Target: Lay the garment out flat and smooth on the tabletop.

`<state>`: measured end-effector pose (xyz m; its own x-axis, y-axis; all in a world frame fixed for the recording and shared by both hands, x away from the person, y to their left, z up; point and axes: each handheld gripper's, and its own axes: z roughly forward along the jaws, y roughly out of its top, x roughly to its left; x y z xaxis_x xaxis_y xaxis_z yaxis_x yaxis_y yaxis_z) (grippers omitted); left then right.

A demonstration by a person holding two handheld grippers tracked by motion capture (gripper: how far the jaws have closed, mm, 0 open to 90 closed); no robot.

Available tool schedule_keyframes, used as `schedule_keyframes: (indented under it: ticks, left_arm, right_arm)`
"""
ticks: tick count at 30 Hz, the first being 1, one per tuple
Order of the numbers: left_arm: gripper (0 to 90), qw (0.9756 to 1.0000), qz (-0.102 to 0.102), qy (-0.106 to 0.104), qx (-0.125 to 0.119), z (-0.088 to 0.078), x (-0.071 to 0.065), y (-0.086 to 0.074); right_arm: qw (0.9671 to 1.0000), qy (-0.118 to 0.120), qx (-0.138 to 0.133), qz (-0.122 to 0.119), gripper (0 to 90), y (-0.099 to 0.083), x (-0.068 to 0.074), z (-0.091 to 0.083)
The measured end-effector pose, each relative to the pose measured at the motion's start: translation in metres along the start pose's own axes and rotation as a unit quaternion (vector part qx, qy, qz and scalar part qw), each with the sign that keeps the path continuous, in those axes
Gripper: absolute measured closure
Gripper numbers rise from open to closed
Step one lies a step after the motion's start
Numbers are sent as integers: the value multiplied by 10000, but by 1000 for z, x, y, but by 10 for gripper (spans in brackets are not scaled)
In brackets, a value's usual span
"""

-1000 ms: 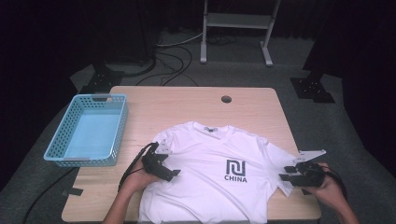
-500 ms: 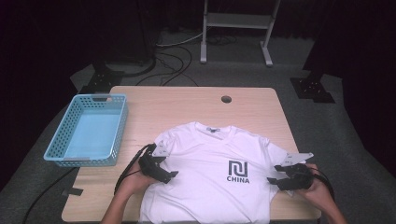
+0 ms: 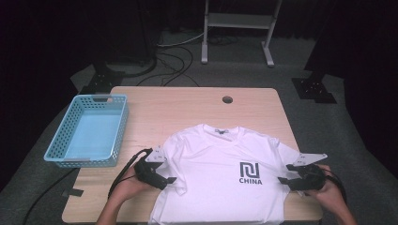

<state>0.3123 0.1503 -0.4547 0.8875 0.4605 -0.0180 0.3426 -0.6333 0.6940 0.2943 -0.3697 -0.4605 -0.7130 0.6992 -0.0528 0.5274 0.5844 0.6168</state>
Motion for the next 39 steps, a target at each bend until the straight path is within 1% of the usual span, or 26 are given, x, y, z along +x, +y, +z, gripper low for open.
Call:
schedule_keyframes:
  ticks: [3,4,6,8,10,11,12,14,16,18,20,21,22,23,24,26,27,29,30,33,34,35,36,37,38,39]
  left_arm:
    - [152,9996,63,-234,140,4,-4,-1]
    - [151,9994,68,-284,191,5,-4,-2]
    - [151,9990,-7,-351,268,7,-2,-5]
    - [115,9983,-132,-410,391,10,1,-9]
    - [104,9983,-141,-448,331,10,2,-10]
    - [104,9981,-196,-492,319,8,6,-12]
    - [103,9979,-168,-518,350,6,9,-13]
    - [104,9976,-285,-459,431,1,17,-15]
    - [104,9967,-500,-395,493,-4,29,-18]
    - [104,9961,-570,-182,648,-9,41,-20]
    - [97,9936,-742,33,853,-13,51,-20]
    - [87,9928,-818,123,863,-14,54,-19]
    - [87,9936,-811,109,782,-15,55,-18]
    - [89,9941,-841,19,687,-15,54,-16]
    - [90,9946,-785,-63,672,-13,52,-14]
    - [90,9949,-639,-184,756,-8,47,-11]
    - [90,9947,-622,-235,781,-5,45,-10]
    - [89,9949,-583,-225,792,-3,45,-11]
    - [91,9948,-626,-205,776,-4,47,-12]
    - [92,9936,-623,113,937,-8,56,-15]
    - [93,9923,-705,238,987,-10,60,-16]
    - [94,9902,-766,404,1100,-11,63,-16]
    - [103,9894,-781,513,1113,-13,64,-15]
    - [102,9901,-789,529,1036,-15,64,-14]
    - [102,9918,-808,488,863,-16,62,-11]
    - [102,9933,-797,410,729,-16,59,-8]
  right_arm:
    - [9998,136,-67,-161,344,8,12,5]
    - [9997,178,-64,-158,342,10,14,6]
    - [9995,246,-29,-200,339,12,18,10]
    - [9994,315,2,-157,332,13,21,14]
    - [9993,351,12,-160,330,14,22,17]
    - [9992,365,60,-168,323,15,24,20]
    - [9990,424,21,-127,323,15,23,21]
    - [9990,449,27,-69,324,14,21,21]
    - [9989,474,54,-28,324,14,18,20]
    - [9990,435,108,-15,324,14,16,19]
    - [9989,465,79,31,327,13,14,19]
    - [9989,465,72,43,326,13,14,19]
    - [9990,446,77,32,324,13,14,19]
    - [9990,433,80,11,322,13,15,19]
    - [9991,421,88,24,322,13,15,19]
    - [9991,416,94,18,322,13,15,19]
    - [9991,420,104,6,322,13,15,19]
    - [9990,428,136,-24,322,14,15,19]
    - [9989,434,155,-49,322,14,15,19]
    - [9986,458,238,-98,322,15,12,18]
    - [9986,451,264,-119,322,16,10,18]
    - [9985,453,302,-101,322,16,9,18]
    - [9985,437,325,-101,317,17,8,18]
    - [9987,351,341,-134,295,18,7,18]
    - [9989,262,365,-123,297,19,8,17]
    - [9991,299,283,-77,297,20,8,17]
